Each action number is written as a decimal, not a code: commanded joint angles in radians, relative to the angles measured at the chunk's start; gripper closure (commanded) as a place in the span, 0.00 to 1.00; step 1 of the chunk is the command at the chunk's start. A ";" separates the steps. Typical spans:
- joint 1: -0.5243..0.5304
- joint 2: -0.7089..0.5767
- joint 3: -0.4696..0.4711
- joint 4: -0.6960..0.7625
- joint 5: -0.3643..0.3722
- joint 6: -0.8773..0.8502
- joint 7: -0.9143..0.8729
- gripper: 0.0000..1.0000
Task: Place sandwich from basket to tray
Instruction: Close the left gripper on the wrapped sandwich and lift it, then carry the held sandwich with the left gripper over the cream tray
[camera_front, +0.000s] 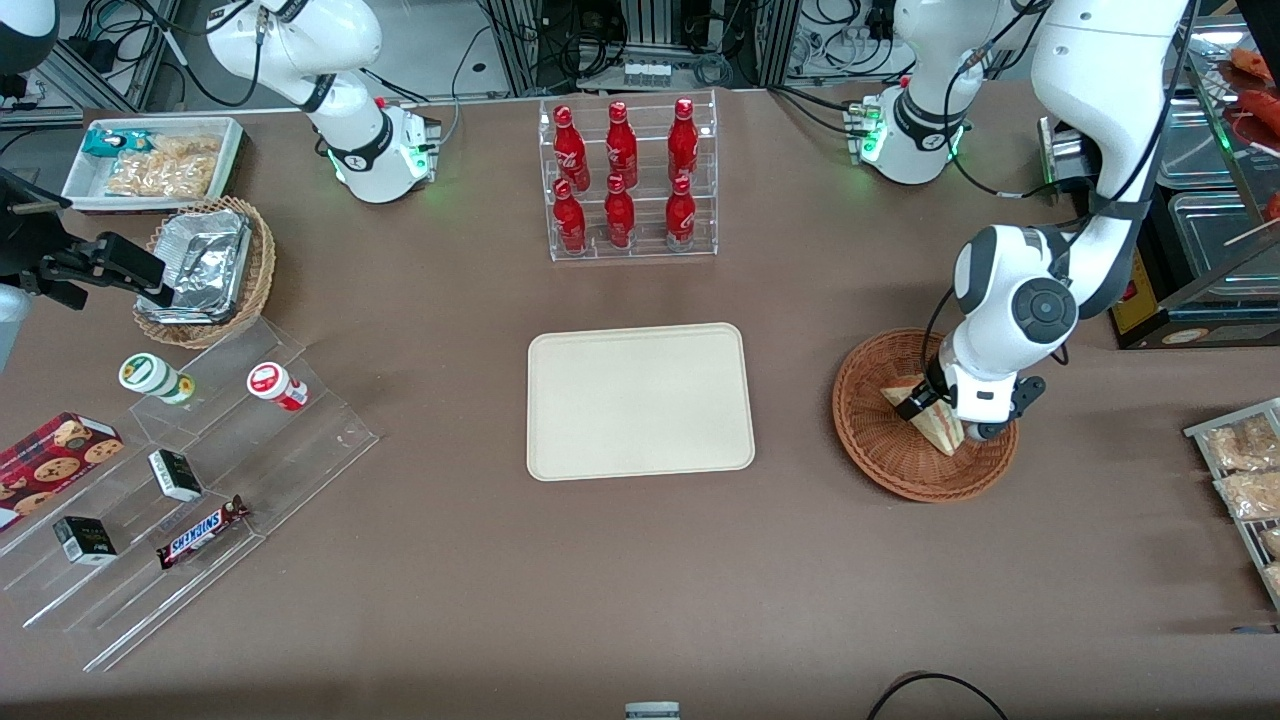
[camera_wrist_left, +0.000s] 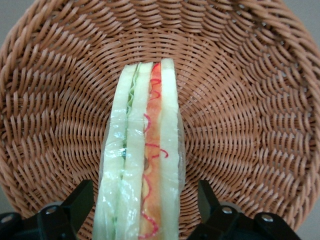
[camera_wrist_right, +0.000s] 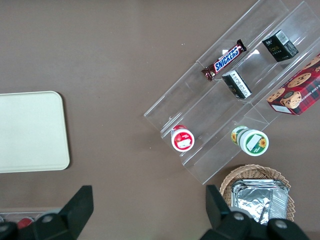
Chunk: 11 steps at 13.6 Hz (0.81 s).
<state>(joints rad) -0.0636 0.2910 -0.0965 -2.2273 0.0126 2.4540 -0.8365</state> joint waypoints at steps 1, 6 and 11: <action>-0.001 -0.018 0.001 -0.002 -0.006 0.003 -0.001 0.85; -0.004 -0.049 -0.002 0.121 -0.002 -0.191 0.054 0.89; -0.004 0.020 -0.130 0.262 0.003 -0.256 0.239 0.89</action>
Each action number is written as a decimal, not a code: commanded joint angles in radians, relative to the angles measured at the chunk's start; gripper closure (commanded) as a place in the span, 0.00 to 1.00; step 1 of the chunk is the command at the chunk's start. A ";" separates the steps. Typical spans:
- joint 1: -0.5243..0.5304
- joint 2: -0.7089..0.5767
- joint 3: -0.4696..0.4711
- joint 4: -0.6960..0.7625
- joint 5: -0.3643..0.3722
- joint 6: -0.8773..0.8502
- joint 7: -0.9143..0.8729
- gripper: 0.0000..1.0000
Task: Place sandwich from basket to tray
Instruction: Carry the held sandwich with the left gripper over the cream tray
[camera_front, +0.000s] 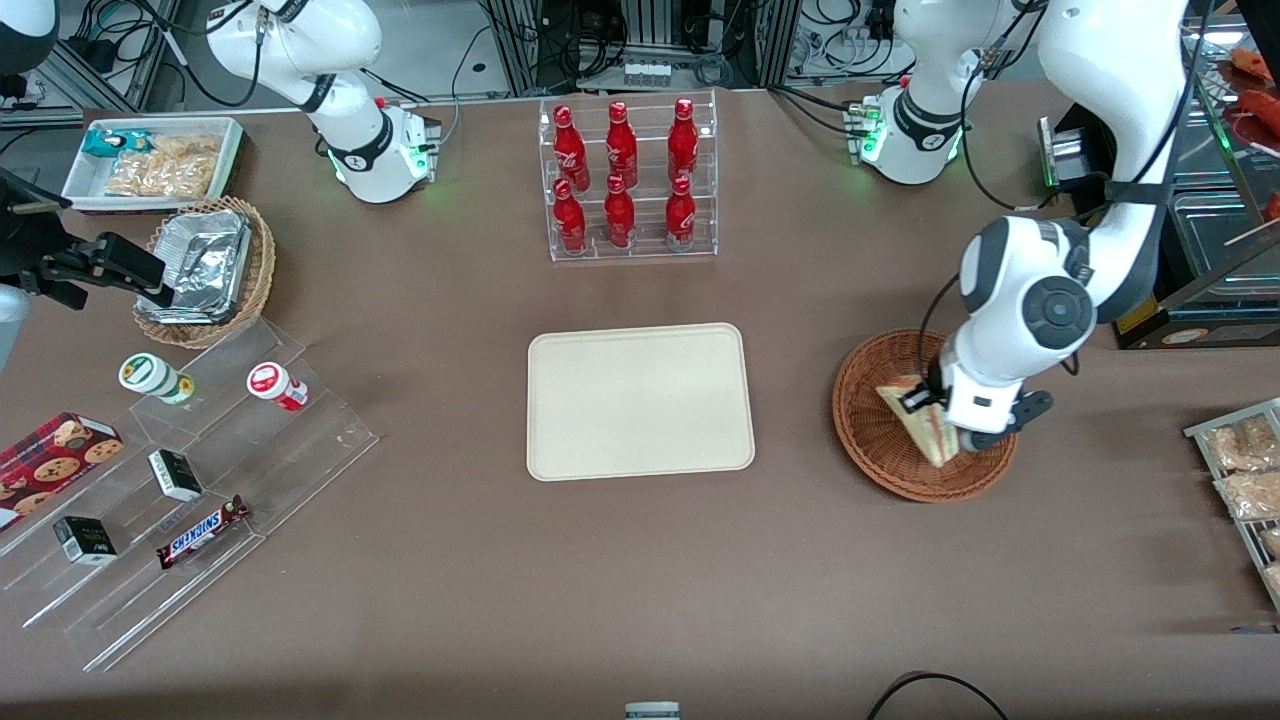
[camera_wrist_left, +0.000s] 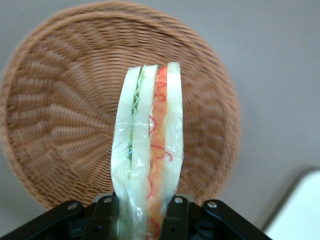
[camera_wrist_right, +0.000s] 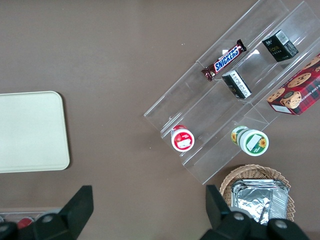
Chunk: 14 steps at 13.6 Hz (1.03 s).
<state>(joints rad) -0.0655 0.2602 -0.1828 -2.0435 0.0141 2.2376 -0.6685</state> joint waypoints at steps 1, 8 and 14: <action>-0.002 0.069 -0.069 0.123 0.001 -0.070 0.070 0.89; -0.120 0.327 -0.234 0.475 0.101 -0.280 -0.061 0.98; -0.338 0.516 -0.231 0.699 0.202 -0.276 -0.346 1.00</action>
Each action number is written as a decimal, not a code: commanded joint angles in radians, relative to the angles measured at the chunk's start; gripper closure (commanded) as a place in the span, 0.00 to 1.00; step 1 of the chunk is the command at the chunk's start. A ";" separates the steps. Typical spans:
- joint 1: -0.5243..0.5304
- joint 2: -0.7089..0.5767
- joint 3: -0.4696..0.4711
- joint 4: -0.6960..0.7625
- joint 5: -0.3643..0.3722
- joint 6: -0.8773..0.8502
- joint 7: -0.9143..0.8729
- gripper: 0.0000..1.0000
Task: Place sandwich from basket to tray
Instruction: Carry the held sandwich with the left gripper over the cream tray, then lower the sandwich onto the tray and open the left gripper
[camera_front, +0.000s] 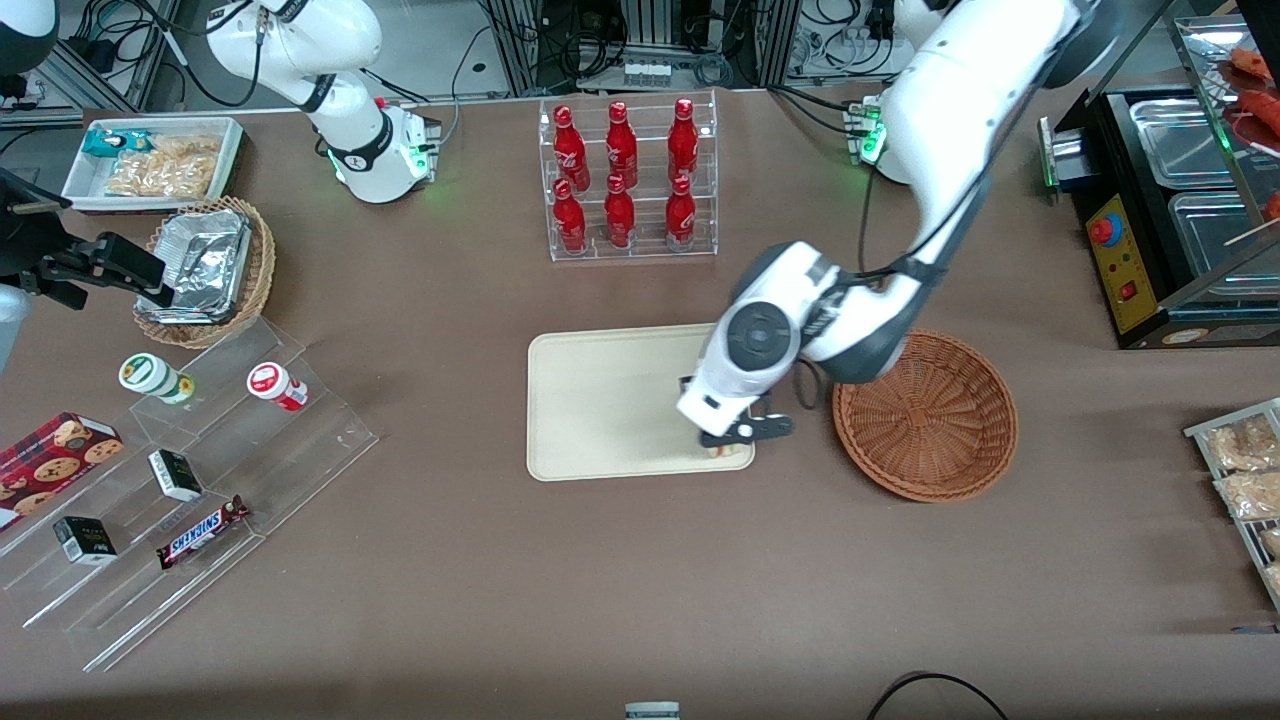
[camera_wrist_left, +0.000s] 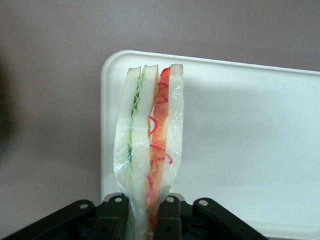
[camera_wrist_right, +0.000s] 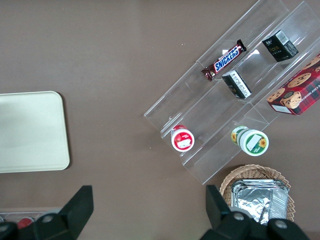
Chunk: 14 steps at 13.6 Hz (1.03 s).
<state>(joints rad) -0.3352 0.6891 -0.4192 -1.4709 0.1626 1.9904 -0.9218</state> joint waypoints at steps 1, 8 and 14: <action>-0.102 0.117 0.005 0.159 0.078 -0.021 -0.135 1.00; -0.229 0.187 0.007 0.213 0.178 0.008 -0.244 1.00; -0.229 0.208 0.005 0.208 0.173 0.036 -0.244 0.54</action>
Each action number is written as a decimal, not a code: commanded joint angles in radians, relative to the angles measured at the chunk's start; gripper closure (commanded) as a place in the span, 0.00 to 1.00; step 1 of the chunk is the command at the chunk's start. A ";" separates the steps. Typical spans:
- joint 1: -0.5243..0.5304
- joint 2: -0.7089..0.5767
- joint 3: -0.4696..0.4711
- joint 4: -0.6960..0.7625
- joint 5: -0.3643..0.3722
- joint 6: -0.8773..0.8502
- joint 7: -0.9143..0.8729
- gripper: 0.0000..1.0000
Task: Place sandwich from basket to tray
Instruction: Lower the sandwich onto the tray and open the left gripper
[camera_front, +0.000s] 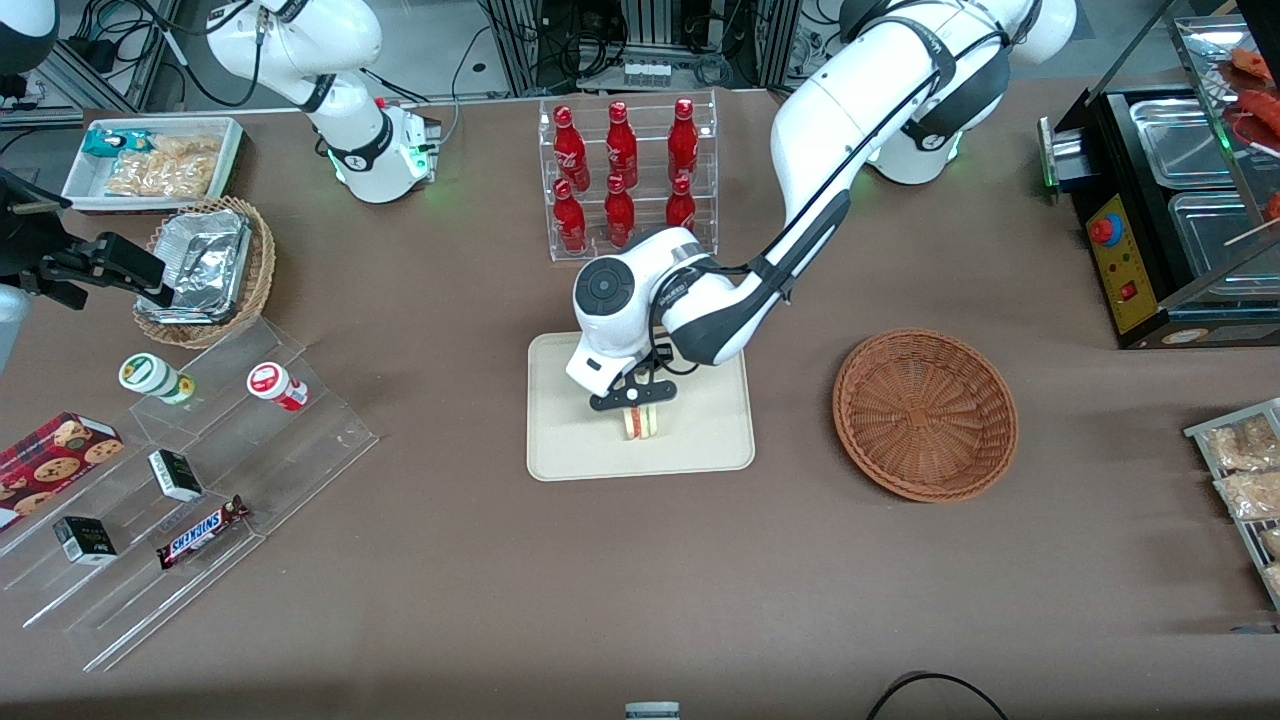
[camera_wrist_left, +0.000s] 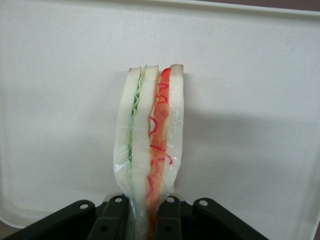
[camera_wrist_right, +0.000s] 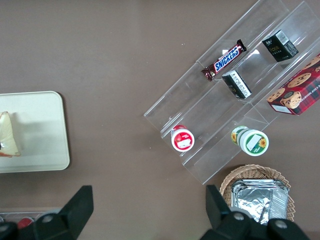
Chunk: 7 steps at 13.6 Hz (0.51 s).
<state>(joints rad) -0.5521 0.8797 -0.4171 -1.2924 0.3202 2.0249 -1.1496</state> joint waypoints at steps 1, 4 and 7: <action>-0.012 0.016 0.003 0.025 0.016 0.002 -0.018 0.01; -0.008 -0.002 0.004 0.037 0.019 0.000 -0.013 0.00; 0.017 -0.068 0.004 0.030 0.013 -0.024 -0.015 0.00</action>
<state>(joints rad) -0.5443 0.8699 -0.4166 -1.2548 0.3206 2.0277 -1.1502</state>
